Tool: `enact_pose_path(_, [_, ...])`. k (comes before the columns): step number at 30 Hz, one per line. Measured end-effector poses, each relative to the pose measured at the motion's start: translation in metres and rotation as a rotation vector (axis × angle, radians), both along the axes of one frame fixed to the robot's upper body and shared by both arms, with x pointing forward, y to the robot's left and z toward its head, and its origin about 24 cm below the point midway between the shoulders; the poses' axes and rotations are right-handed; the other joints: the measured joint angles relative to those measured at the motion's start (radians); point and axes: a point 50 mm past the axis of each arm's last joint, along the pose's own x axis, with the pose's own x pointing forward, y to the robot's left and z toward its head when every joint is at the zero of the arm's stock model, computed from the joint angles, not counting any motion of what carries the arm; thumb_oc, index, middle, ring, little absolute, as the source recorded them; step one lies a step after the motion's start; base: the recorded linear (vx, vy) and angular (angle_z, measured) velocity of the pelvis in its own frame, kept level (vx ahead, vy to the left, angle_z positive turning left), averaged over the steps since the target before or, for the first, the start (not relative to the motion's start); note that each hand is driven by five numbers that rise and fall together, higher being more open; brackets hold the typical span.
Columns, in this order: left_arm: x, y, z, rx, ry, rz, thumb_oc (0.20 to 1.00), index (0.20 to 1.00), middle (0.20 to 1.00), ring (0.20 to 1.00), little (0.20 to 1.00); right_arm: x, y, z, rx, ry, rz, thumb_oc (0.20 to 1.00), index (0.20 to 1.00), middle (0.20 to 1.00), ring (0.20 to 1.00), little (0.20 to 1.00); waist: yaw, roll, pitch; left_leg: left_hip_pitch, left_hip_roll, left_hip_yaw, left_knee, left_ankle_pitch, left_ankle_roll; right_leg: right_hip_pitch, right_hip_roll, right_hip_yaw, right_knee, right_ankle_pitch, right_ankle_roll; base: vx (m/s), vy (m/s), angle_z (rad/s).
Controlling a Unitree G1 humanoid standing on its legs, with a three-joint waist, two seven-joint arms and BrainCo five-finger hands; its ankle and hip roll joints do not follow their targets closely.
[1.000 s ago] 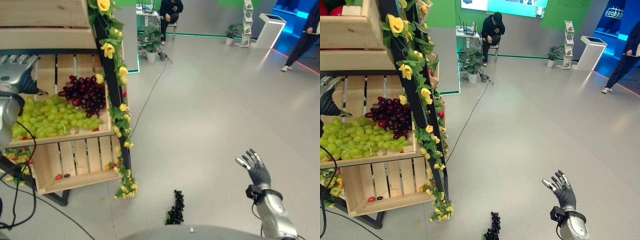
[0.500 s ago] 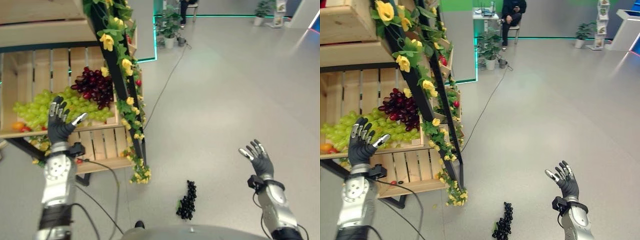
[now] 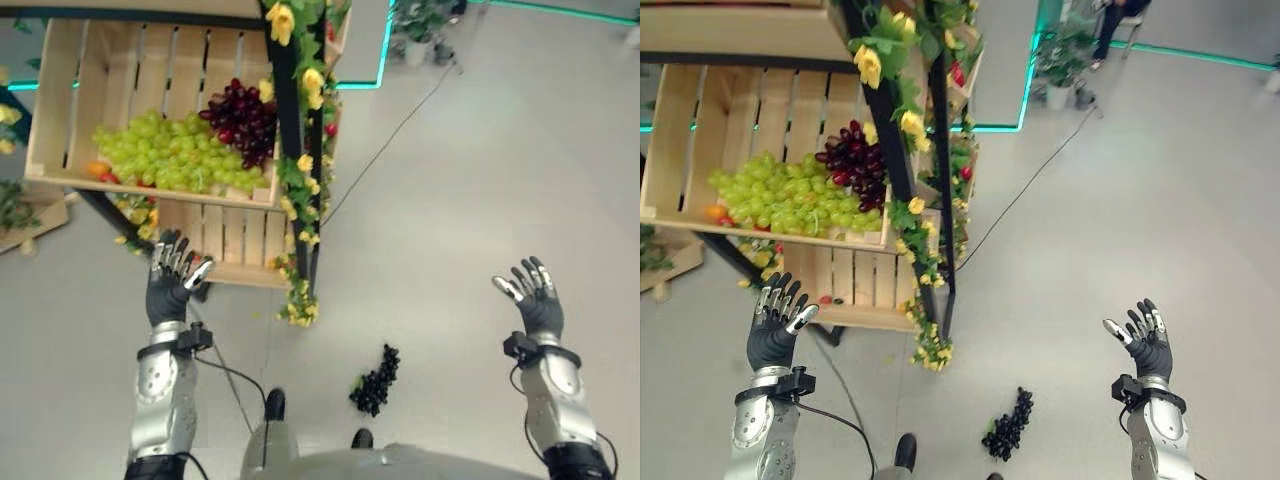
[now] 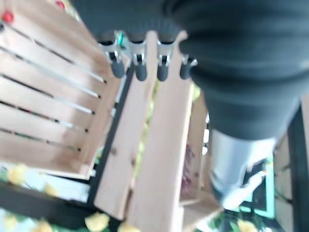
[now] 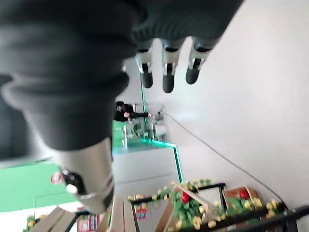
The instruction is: Pick up the fruits from the basket on one side to the basket on the other side
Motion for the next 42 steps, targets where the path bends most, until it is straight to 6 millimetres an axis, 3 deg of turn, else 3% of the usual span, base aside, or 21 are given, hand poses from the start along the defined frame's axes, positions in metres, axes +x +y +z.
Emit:
enact_pose_path(2, [0.003,0.001,0.004,0.016,-0.016,-0.012,1.000,1.000,1.000,1.000,1.000,0.001,0.003,0.009,-0.006,-0.042,0.008,1.000,1.000,1.000,1.000,1.000,-0.019,-0.023,-0.005,0.036,-0.030,0.058,0.203,-0.103,-0.025,0.040,-0.059,-0.027,0.010,0.001,0.020,-0.05,0.045,0.06])
enact_pose_path(3, [0.003,0.000,0.006,0.016,-0.024,-0.017,1.000,1.000,1.000,1.000,1.000,-0.001,0.003,0.010,-0.008,-0.047,0.008,1.000,1.000,1.000,1.000,1.000,-0.037,-0.020,-0.008,0.057,-0.032,0.053,0.221,-0.114,-0.023,0.057,-0.068,-0.040,0.026,-0.005,0.029,-0.07,0.131,0.32])
enact_pose_path(5, [0.009,-0.004,0.015,0.027,-0.072,-0.039,1.000,1.000,1.000,1.000,1.000,-0.005,0.001,0.011,-0.022,-0.043,0.009,1.000,1.000,1.000,1.000,1.000,-0.077,0.001,-0.018,0.127,-0.054,0.025,0.131,-0.106,0.015,-0.007,-0.094,-0.044,0.184,-0.032,0.047,-0.12,0.178,0.29])
enact_pose_path(6, [0.010,-0.006,0.025,0.032,-0.120,-0.041,1.000,1.000,1.000,1.000,1.000,-0.002,0.002,0.012,-0.022,-0.051,0.013,1.000,1.000,1.000,1.000,1.000,-0.090,0.030,-0.022,0.137,-0.032,-0.037,0.085,-0.119,0.051,-0.084,-0.079,-0.038,0.262,-0.089,0.061,-0.13,0.160,0.25])
enact_pose_path(7, [0.013,-0.006,0.031,0.046,-0.151,-0.046,1.000,1.000,1.000,1.000,1.000,-0.003,0.002,0.012,-0.021,-0.050,0.013,1.000,1.000,1.000,1.000,1.000,-0.095,0.028,-0.026,0.138,-0.032,-0.055,0.059,-0.126,0.058,-0.108,-0.062,-0.028,0.234,-0.102,0.069,-0.15,0.208,0.36])
enact_pose_path(8, [0.018,-0.005,0.042,0.066,-0.193,-0.051,1.000,1.000,1.000,1.000,1.000,-0.002,0.003,0.012,-0.021,-0.052,0.014,1.000,1.000,1.000,1.000,1.000,-0.101,0.001,-0.040,0.130,-0.053,-0.052,0.023,-0.138,0.063,-0.130,-0.046,-0.007,0.142,-0.035,0.042,-0.16,0.220,0.67])
enact_pose_path(9, [0.019,-0.006,0.041,0.059,-0.191,-0.055,1.000,1.000,1.000,1.000,1.000,-0.002,0.000,0.012,-0.027,-0.052,0.006,1.000,1.000,1.000,1.000,1.000,-0.123,0.006,-0.041,0.129,-0.054,-0.049,0.015,-0.157,0.059,-0.125,-0.052,-0.017,0.140,0.013,0.022,-0.20,0.250,0.59])
enact_pose_path(10, [0.020,-0.012,0.040,0.056,-0.192,-0.078,1.000,1.000,1.000,1.000,1.000,-0.002,-0.003,0.012,-0.027,-0.047,-0.013,1.000,1.000,1.000,1.000,1.000,-0.124,0.020,-0.048,0.137,-0.051,-0.014,0.000,-0.178,0.074,-0.149,-0.056,-0.008,0.168,0.007,0.027,-0.15,0.159,0.23])
enact_pose_path(17, [0.016,-0.012,0.036,0.100,-0.159,-0.072,1.000,1.000,1.000,1.000,1.000,-0.003,-0.001,0.010,-0.042,-0.035,-0.015,1.000,1.000,1.000,1.000,1.000,-0.105,0.001,-0.062,0.135,-0.119,0.061,-0.016,-0.152,0.128,-0.176,-0.139,-0.009,0.209,0.028,0.078,-0.30,0.276,-0.01])
enact_pose_path(21, [0.008,-0.005,0.031,0.173,-0.114,-0.055,1.000,1.000,1.000,1.000,1.000,-0.007,0.004,0.003,-0.056,-0.002,-0.005,1.000,1.000,1.000,1.000,1.000,-0.085,-0.011,-0.057,0.122,-0.163,0.102,-0.021,-0.138,0.165,-0.220,-0.186,0.041,0.205,0.081,0.106,-0.31,0.212,-0.42])
enact_pose_path(23, [0.009,-0.001,0.035,0.224,-0.117,-0.044,1.000,1.000,1.000,1.000,1.000,-0.012,0.009,-0.004,-0.049,0.024,0.000,1.000,1.000,1.000,1.000,1.000,-0.098,-0.012,-0.048,0.103,-0.185,0.113,-0.008,-0.134,0.188,-0.243,-0.189,0.134,0.189,0.133,0.132,-0.23,0.124,-0.33])
enact_pose_path(24, [0.010,0.000,0.036,0.227,-0.119,-0.043,1.000,1.000,1.000,1.000,1.000,-0.012,0.011,-0.006,-0.044,0.032,0.004,1.000,1.000,1.000,1.000,1.000,-0.097,-0.010,-0.041,0.106,-0.190,0.112,-0.018,-0.124,0.207,-0.263,-0.195,0.187,0.214,0.129,0.142,-0.29,0.110,-0.21])
enact_pose_path(26, [0.010,0.001,0.036,0.227,-0.118,-0.037,1.000,1.000,1.000,1.000,1.000,-0.015,0.013,-0.010,-0.037,0.053,0.006,1.000,1.000,1.000,1.000,1.000,-0.113,-0.005,-0.037,0.102,-0.175,0.175,-0.025,-0.111,0.224,-0.267,-0.202,0.177,0.225,0.109,0.169,-0.27,0.073,-0.26])
enact_pose_path(27, [0.007,0.003,0.036,0.225,-0.115,-0.021,1.000,1.000,1.000,1.000,1.000,-0.014,0.014,-0.010,-0.039,0.055,0.012,1.000,1.000,1.000,1.000,1.000,-0.097,0.015,-0.028,0.098,-0.135,0.266,-0.046,-0.107,0.226,-0.289,-0.209,0.073,0.370,0.058,0.144,-0.18,-0.017,-0.58])
enact_pose_path(30, [0.000,0.010,0.036,0.227,-0.113,0.026,1.000,1.000,1.000,1.000,1.000,-0.010,0.016,-0.008,-0.045,0.045,0.028,1.000,1.000,1.000,1.000,1.000,-0.048,0.027,-0.044,0.106,-0.072,0.414,-0.103,-0.063,0.212,-0.265,-0.193,-0.021,0.549,-0.067,0.125,-0.15,-0.080,-0.61])
enact_pose_path(32, [-0.006,0.016,0.037,0.239,-0.111,0.056,1.000,1.000,1.000,1.000,1.000,-0.003,0.019,-0.006,-0.043,0.032,0.042,1.000,1.000,1.000,1.000,1.000,0.001,0.016,-0.057,0.107,-0.058,0.485,-0.115,-0.050,0.191,-0.193,-0.210,-0.105,0.534,-0.126,0.128,-0.07,-0.159,-0.84])
enact_pose_path(34, [-0.012,0.024,0.036,0.255,-0.095,0.088,1.000,1.000,1.000,1.000,1.000,0.007,0.030,-0.002,-0.033,0.009,0.077,1.000,1.000,1.000,1.000,1.000,0.058,-0.025,-0.080,0.099,-0.061,0.551,-0.107,-0.052,0.165,-0.126,-0.225,-0.127,0.379,-0.135,0.114,-0.13,-0.226,-1.44])
enact_pose_path(35, [-0.013,0.027,0.034,0.252,-0.086,0.103,1.000,1.000,1.000,1.000,1.000,0.012,0.034,0.000,-0.035,0.000,0.097,1.000,1.000,1.000,1.000,1.000,0.080,-0.035,-0.087,0.094,-0.062,0.533,-0.092,-0.059,0.149,-0.116,-0.215,-0.114,0.309,-0.135,0.135,-0.07,-0.293,-1.39])
enact_pose_path(37, [-0.014,0.026,0.030,0.235,-0.075,0.117,1.000,1.000,1.000,1.000,1.000,0.017,0.033,0.003,-0.054,-0.004,0.110,1.000,1.000,1.000,1.000,1.000,0.065,-0.003,-0.110,0.084,-0.038,0.464,-0.077,-0.057,0.105,-0.125,-0.161,-0.064,0.249,-0.102,0.106,-0.13,-0.329,-0.94])
enact_pose_path(40, [-0.014,0.025,0.031,0.229,-0.087,0.133,1.000,1.000,1.000,1.000,1.000,0.013,0.026,0.004,-0.075,0.004,0.092,1.000,1.000,1.000,1.000,1.000,0.063,0.013,-0.125,0.074,-0.012,0.389,-0.075,-0.050,0.098,-0.139,-0.099,-0.014,0.203,-0.069,0.072,-0.08,-0.278,-0.77])
enact_pose_path(42, [-0.006,0.019,0.035,0.222,-0.112,0.107,1.000,1.000,1.000,1.000,1.000,0.003,0.018,-0.001,-0.094,0.042,0.078,1.000,1.000,1.000,1.000,1.000,0.008,0.003,-0.137,0.069,0.008,0.358,-0.081,-0.030,0.079,-0.142,-0.066,-0.015,0.178,-0.066,0.054,-0.06,-0.239,-0.11])
